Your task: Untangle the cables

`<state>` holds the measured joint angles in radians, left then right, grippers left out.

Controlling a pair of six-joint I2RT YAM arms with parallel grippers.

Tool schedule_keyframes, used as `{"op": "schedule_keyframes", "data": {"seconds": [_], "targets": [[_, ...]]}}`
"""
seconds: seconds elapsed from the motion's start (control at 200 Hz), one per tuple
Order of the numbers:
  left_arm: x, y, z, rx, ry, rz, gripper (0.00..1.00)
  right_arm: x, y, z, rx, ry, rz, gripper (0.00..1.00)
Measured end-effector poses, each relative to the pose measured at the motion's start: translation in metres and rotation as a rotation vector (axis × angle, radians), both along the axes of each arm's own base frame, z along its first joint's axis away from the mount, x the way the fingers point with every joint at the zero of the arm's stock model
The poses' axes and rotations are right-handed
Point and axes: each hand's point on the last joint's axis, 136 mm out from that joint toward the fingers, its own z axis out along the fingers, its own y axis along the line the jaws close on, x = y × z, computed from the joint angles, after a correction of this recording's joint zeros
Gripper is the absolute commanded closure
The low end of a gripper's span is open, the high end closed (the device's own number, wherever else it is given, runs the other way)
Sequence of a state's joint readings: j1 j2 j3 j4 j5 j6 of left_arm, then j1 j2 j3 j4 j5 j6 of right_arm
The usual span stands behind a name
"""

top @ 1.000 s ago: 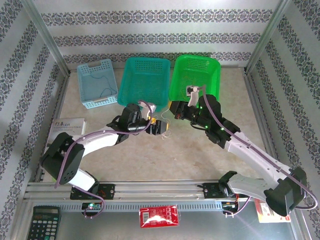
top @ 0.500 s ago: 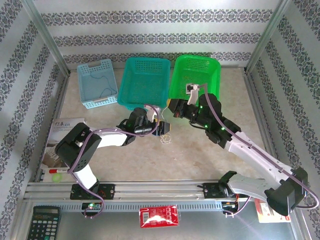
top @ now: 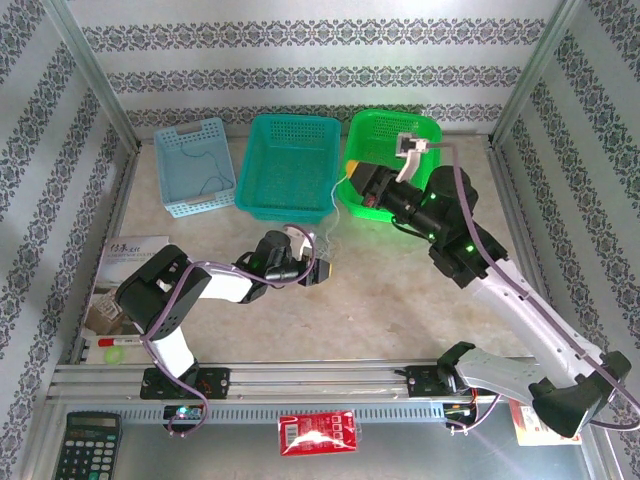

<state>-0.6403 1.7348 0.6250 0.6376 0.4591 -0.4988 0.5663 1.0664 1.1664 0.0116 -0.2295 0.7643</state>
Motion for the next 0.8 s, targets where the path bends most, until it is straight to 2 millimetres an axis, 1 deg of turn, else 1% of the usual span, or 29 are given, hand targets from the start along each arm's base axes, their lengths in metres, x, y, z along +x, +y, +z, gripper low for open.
{"op": "schedule_keyframes", "data": {"seconds": [0.09, 0.23, 0.3, 0.355, 0.52, 0.615, 0.719, 0.799], "targets": [[-0.002, 0.002, -0.003, 0.004, 0.006, 0.000, 0.48, 0.001, -0.004, 0.009, 0.011, -0.018, -0.008, 1.00], [-0.004, 0.003, -0.004, 0.007, 0.007, 0.001, 0.44, 0.000, -0.003, 0.010, 0.012, -0.019, 0.001, 1.00], [-0.004, 0.004, 0.002, 0.000, -0.005, 0.004, 0.39, -0.001, -0.002, 0.008, 0.010, -0.018, 0.008, 1.00], [-0.003, 0.004, 0.013, -0.010, -0.027, 0.005, 0.33, 0.000, -0.002, 0.005, 0.006, -0.013, 0.008, 1.00], [-0.006, 0.007, 0.052, -0.034, -0.110, -0.001, 0.17, 0.002, -0.001, -0.012, -0.031, 0.021, 0.009, 1.00], [-0.011, 0.012, 0.075, -0.039, -0.155, -0.008, 0.09, 0.002, -0.001, -0.027, -0.067, 0.041, 0.011, 1.00], [-0.019, 0.019, 0.091, -0.026, -0.187, -0.023, 0.02, 0.002, -0.003, -0.050, -0.114, 0.070, 0.008, 1.00], [-0.026, 0.024, 0.096, -0.005, -0.195, -0.034, 0.00, 0.003, -0.005, -0.067, -0.153, 0.098, 0.008, 1.00]]}}
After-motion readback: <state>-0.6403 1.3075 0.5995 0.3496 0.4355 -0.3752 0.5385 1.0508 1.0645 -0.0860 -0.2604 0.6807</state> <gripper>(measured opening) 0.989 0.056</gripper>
